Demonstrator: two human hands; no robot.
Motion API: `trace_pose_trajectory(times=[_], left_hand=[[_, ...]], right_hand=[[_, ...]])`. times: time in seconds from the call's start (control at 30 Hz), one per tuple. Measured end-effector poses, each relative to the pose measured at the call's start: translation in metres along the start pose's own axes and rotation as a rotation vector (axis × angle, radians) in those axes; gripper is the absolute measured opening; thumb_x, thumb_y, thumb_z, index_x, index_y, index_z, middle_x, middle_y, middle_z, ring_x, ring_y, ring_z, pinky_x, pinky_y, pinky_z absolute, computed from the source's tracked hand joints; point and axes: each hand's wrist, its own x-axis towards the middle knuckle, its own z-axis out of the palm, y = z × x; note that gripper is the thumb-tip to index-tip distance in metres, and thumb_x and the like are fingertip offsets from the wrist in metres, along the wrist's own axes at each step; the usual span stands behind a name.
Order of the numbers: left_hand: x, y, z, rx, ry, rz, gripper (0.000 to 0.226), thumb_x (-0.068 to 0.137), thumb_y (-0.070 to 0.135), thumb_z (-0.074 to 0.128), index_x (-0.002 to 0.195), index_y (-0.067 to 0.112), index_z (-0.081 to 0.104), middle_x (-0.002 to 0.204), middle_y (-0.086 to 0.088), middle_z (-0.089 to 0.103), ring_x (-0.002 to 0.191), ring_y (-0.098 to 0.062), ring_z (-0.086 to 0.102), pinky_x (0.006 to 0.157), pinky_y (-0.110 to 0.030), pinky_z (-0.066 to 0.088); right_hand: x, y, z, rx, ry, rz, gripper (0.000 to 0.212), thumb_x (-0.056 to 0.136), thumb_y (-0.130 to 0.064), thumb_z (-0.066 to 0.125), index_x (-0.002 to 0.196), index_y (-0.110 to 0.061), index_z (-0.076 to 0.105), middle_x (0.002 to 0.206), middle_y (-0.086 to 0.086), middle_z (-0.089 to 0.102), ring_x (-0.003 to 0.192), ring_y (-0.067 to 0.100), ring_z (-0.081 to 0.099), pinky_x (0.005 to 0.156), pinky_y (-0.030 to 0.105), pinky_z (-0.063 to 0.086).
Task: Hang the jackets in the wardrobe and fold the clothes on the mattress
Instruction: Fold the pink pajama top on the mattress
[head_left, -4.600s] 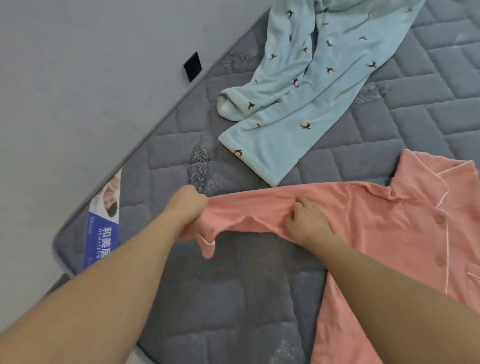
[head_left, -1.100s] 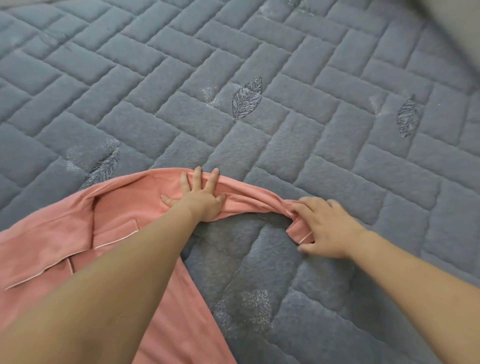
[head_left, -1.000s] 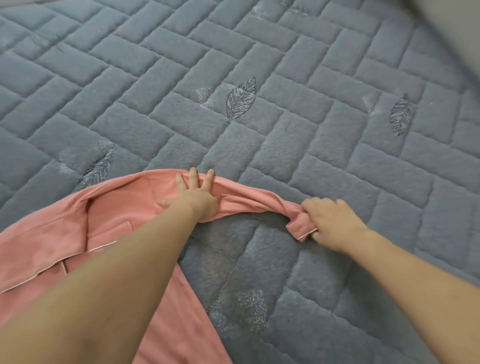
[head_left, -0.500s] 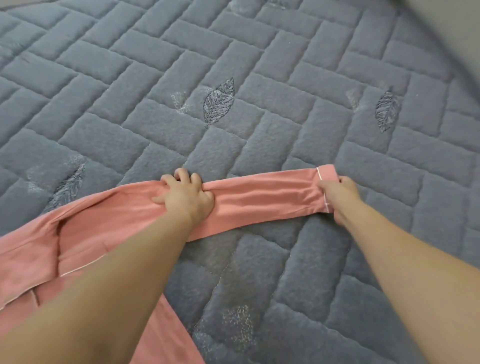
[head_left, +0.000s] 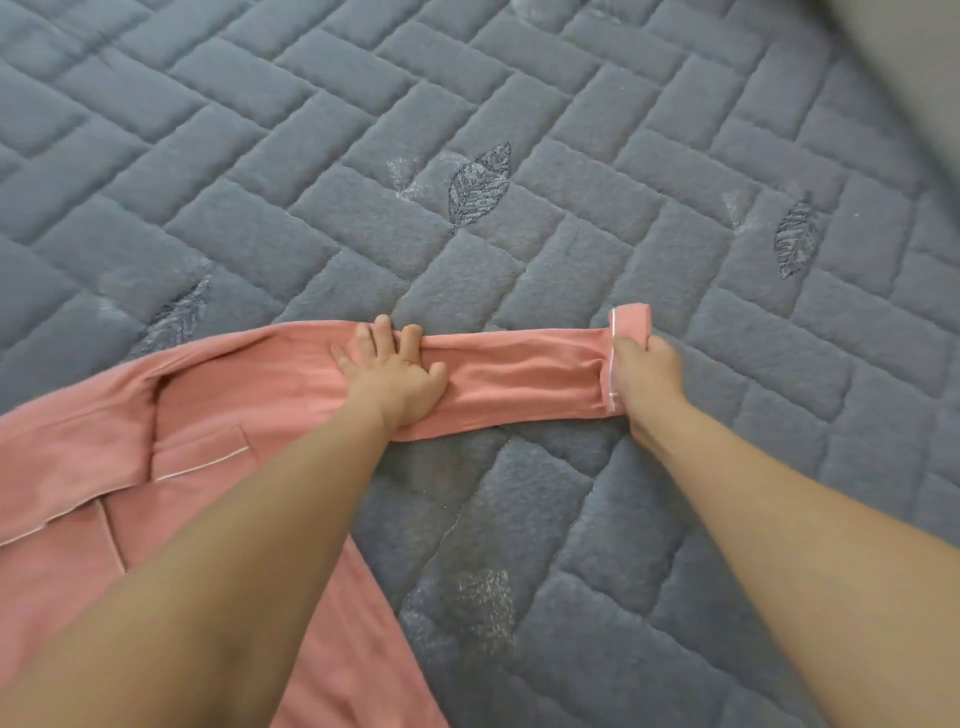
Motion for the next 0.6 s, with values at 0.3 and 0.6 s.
trace_pose_trajectory(times=[0.3, 0.6], left_hand=[[-0.113, -0.192, -0.061, -0.261, 0.02, 0.071, 0.063, 0.081, 0.031, 0.033, 0.139, 0.01, 0.049, 0.143, -0.013, 0.047, 0.135, -0.031, 0.039, 0.115, -0.035, 0.025], [-0.218, -0.402, -0.072, -0.447, -0.007, -0.313, 0.034, 0.095, 0.006, 0.044, 0.124, 0.006, 0.061, 0.135, -0.015, 0.058, 0.121, -0.028, 0.054, 0.098, -0.032, 0.041]], right_hand=[[-0.132, -0.049, 0.114, -0.232, -0.254, -0.219, 0.041, 0.093, -0.037, 0.057, 0.061, -0.015, 0.043, 0.057, -0.001, 0.04, 0.058, 0.018, 0.037, 0.051, 0.025, 0.032], [-0.299, -0.073, 0.293, -0.405, -0.628, -0.356, 0.034, 0.088, -0.029, 0.062, 0.06, -0.012, 0.054, 0.058, 0.005, 0.052, 0.063, 0.022, 0.05, 0.06, 0.034, 0.04]])
